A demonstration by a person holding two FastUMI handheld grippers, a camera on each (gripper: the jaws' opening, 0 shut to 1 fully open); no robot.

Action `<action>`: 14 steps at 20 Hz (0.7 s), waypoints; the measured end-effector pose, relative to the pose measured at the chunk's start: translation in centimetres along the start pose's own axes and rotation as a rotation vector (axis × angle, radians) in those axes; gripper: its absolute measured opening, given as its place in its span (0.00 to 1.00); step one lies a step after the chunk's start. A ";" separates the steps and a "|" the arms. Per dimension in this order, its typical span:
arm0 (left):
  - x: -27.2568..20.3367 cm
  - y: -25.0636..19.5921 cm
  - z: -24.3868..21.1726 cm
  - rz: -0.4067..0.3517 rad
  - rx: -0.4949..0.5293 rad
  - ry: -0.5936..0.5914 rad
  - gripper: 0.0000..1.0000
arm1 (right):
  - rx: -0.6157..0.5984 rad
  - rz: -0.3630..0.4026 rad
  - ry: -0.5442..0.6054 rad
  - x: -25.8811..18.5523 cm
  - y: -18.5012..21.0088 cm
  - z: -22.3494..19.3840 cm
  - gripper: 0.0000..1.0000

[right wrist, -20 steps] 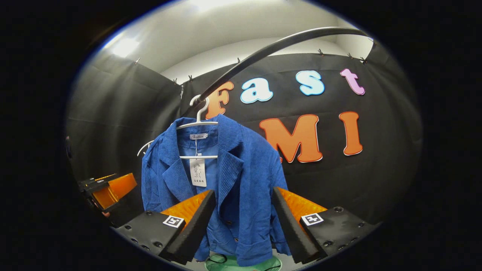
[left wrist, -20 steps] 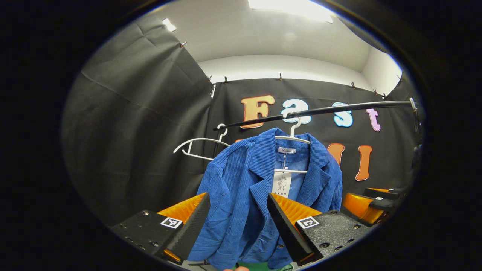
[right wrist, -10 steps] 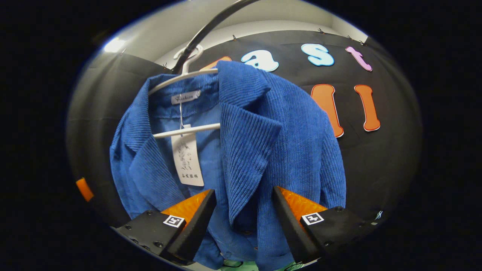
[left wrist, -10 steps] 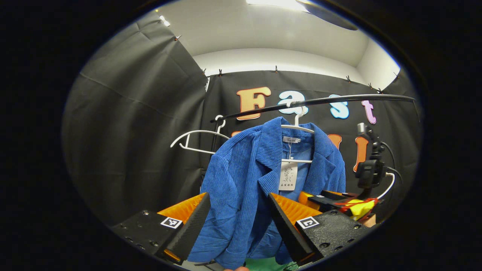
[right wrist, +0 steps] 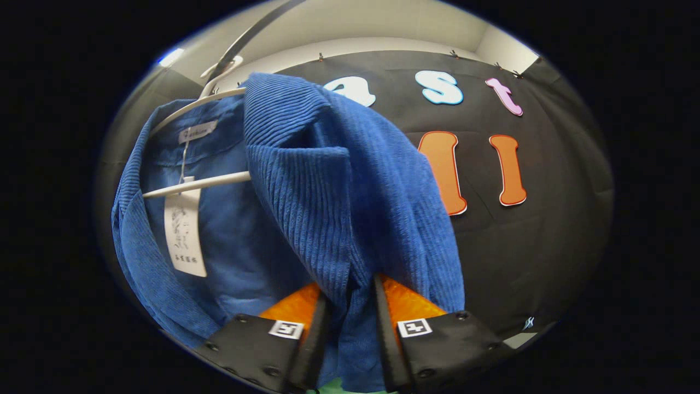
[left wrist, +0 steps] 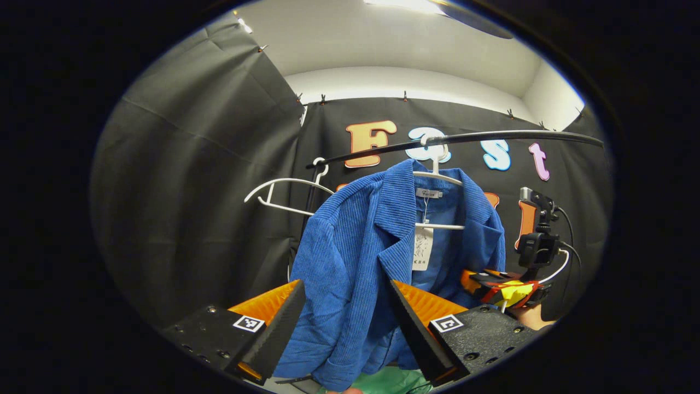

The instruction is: Grasp the clothes on the hanger with both hands and then place them into the laundry hamper below.

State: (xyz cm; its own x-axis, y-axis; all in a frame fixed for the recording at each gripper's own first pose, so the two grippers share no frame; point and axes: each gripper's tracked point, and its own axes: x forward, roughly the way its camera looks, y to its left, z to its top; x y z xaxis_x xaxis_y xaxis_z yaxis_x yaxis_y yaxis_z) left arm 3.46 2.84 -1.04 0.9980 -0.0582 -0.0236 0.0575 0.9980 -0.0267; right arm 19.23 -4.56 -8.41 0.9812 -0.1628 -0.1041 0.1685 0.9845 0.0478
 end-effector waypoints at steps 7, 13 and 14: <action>1.9 -4.5 -1.7 -0.038 -0.026 0.022 0.95 | 0.079 0.182 -0.026 -5.1 -0.4 2.7 0.07; 6.3 -8.6 -5.9 -0.075 -0.042 0.063 0.92 | 0.097 0.225 -0.130 -11.5 -2.5 7.1 0.02; 7.1 -8.5 -6.7 -0.054 -0.046 0.076 0.92 | 0.096 0.225 -0.141 -12.2 -3.1 7.8 0.02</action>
State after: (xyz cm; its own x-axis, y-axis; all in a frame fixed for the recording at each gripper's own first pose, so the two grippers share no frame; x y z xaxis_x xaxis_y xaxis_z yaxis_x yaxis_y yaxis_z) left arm 9.94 -6.24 -7.67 0.9886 -0.1157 -0.0961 0.1086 0.9912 -0.0762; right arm 7.44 -6.16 0.46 0.9973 0.0450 0.0588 -0.0533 0.9875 0.1486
